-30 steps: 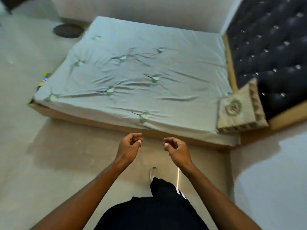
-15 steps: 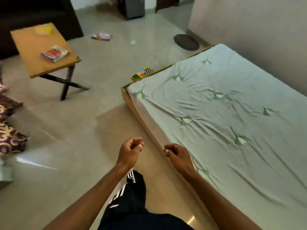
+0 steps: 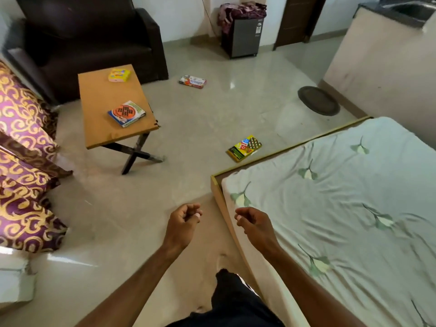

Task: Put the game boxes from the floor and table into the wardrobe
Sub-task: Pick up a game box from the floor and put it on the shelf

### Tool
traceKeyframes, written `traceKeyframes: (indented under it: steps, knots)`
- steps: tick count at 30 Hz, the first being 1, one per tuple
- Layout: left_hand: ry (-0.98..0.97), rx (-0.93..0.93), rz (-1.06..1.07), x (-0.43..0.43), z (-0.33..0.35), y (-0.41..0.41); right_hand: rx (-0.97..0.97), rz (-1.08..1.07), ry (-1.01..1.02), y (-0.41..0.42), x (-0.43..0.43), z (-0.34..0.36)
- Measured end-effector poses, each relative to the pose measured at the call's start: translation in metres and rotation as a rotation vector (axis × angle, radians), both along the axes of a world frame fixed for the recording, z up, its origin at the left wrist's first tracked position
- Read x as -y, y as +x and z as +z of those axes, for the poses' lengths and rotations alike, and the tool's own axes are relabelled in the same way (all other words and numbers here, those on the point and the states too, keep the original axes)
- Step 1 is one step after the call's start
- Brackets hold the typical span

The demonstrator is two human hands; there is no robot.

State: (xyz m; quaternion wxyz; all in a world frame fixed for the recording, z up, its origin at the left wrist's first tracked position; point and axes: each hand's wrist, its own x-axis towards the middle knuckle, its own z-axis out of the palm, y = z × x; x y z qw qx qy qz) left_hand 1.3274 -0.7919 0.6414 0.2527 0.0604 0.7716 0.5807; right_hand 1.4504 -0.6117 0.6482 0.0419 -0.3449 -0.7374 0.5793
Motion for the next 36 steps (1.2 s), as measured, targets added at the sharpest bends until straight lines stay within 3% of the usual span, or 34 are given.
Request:
traceKeyframes:
  steps: [18, 27, 36]
  knots:
    - [0.042, 0.022, 0.182, -0.15, -0.001, -0.428, -0.024, 0.159, -0.035, -0.474, -0.166, -0.015]
    - [0.007, 0.006, 0.097, -0.199, 0.003, -0.693, -0.021, 0.098, -0.032, -0.717, -0.211, -0.015]
    - [-0.011, 0.042, 0.008, -0.304, -0.005, -0.92, -0.004, 0.013, -0.07, -0.936, -0.305, -0.026]
